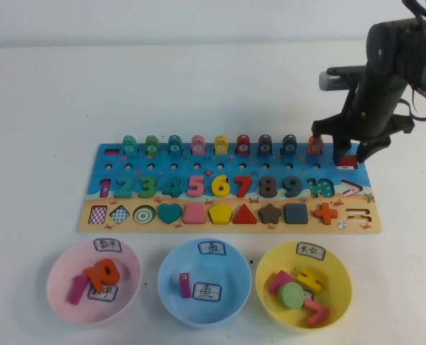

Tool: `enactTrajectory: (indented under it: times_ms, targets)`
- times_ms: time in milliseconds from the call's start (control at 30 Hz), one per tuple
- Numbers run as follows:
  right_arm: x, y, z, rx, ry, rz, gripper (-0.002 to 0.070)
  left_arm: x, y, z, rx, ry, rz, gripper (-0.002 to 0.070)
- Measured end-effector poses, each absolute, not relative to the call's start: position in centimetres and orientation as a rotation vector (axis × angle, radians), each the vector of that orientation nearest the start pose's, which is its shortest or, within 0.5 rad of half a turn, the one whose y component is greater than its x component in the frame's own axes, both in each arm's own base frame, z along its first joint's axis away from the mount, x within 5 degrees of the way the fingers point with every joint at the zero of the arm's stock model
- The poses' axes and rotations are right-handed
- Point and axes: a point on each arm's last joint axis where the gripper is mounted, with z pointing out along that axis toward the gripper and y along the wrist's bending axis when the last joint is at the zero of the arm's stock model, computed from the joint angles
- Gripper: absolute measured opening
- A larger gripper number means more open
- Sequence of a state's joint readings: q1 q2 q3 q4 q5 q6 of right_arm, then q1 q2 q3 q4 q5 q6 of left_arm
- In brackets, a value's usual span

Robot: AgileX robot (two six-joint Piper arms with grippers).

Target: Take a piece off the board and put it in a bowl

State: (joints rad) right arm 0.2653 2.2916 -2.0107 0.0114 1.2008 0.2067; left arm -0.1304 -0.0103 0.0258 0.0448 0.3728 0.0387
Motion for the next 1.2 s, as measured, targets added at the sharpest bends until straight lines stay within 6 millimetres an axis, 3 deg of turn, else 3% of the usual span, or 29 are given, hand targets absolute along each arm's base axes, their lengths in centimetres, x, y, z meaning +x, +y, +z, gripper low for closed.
enactTrajectory:
  times_ms: [333, 500, 733, 1033, 1200]
  targets:
    - [46.7, 12.8, 23.1, -0.081, 2.884, 0.103, 0.0283, 5.2, -0.5, 17.2, 0.186, 1.862, -0.019, -0.0004]
    - [44.6, 12.2, 25.7, -0.082, 2.872, 0.1, 0.0282, 5.2, -0.5, 17.2, 0.186, 1.862, -0.019, -0.0004]
    - [37.4, 10.1, 28.2, -0.08, 2.872, 0.056, 0.0282, 5.2, -0.5, 17.2, 0.186, 1.862, -0.019, -0.0004]
    - [26.1, 10.8, 30.2, -0.184, 2.694, 0.174, 0.0282, 5.2, -0.5, 17.2, 0.186, 1.862, -0.019, -0.0005]
    - [22.4, 11.3, 30.6, -0.148, 2.727, 0.217, 0.0282, 5.2, -0.5, 17.2, 0.186, 1.862, -0.019, -0.0005]
